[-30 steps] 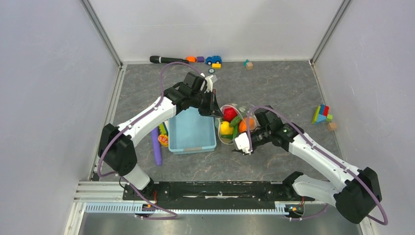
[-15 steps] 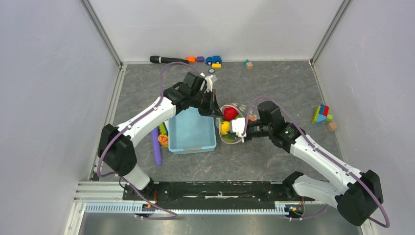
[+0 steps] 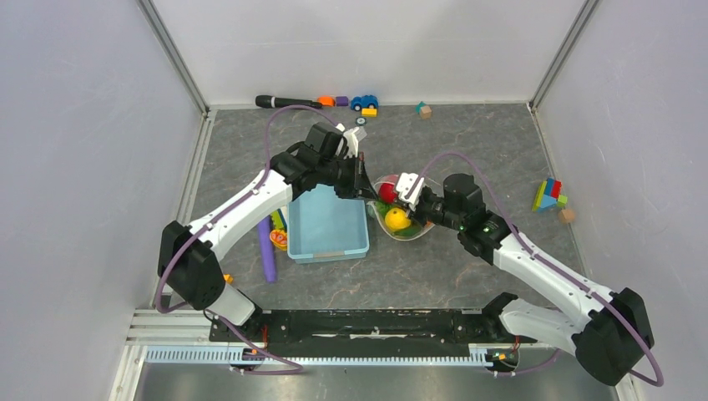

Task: Place the food in the zip-top bag and seal the zipper
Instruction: Adjust the zipper food storage bag at the center of the board.

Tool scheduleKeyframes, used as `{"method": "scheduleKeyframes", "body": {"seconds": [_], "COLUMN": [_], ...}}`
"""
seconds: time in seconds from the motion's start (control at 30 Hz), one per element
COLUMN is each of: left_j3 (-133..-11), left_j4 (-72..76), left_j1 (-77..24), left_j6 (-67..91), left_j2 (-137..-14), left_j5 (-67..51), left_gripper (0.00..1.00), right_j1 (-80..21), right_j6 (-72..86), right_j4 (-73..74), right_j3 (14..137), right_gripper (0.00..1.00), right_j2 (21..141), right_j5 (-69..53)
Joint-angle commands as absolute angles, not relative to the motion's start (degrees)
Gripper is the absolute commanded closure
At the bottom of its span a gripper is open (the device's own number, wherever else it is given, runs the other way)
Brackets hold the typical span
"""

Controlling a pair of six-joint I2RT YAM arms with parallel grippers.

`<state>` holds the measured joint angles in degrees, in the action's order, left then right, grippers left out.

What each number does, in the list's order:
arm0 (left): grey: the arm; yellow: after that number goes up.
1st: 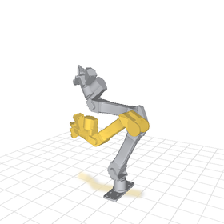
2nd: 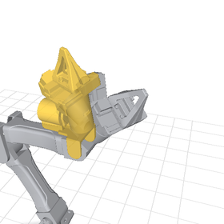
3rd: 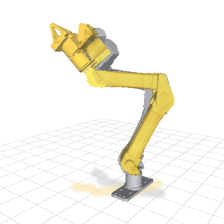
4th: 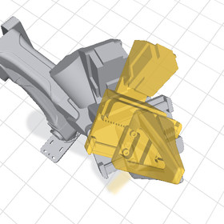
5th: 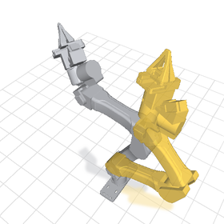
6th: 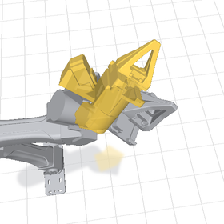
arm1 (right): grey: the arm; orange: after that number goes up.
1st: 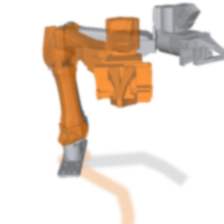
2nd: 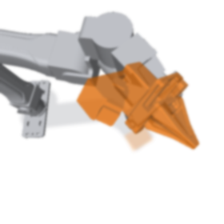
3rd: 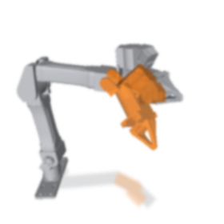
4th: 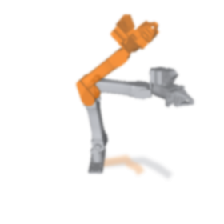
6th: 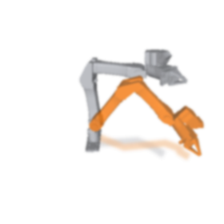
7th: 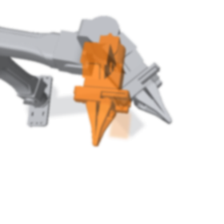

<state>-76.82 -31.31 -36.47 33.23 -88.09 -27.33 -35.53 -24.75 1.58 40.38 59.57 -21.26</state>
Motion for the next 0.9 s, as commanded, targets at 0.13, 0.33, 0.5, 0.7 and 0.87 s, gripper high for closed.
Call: {"method": "scheduleKeyframes", "body": {"seconds": [0.13,0.33,0.5,0.7,0.87], "left_j3": [-77.23,-77.17,-77.26,-77.38,-77.35], "left_j4": [-28.88,-26.66,-26.50,-26.48,-27.14], "left_j1": [-36.74,-36.83,-36.83,-36.83,-36.84], "left_j6": [35.42,36.89,37.17,37.38,36.79], "left_j2": [-84.82,-86.11,-85.92,-86.19,-85.66], "left_j5": [-32.46,-33.86,-32.16,-31.20,-29.77], "left_gripper": [0.98,0.98,0.98,0.98,0.98], "right_j1": [-35.40,-35.68,-35.68,-35.68,-35.67], "right_j6": [-18.50,-13.96,-12.48,-11.83,-11.24], "right_j4": [-3.22,-2.85,-0.93,4.37,8.72], "right_j3": [40.80,42.75,43.01,45.56,47.89], "right_gripper": [1.00,0.82,0.48,0.32,0.26], "right_j2": [63.19,63.30,59.29,55.50,52.07], "right_j5": [-12.99,-16.76,-19.34,-24.62,-22.08]}}
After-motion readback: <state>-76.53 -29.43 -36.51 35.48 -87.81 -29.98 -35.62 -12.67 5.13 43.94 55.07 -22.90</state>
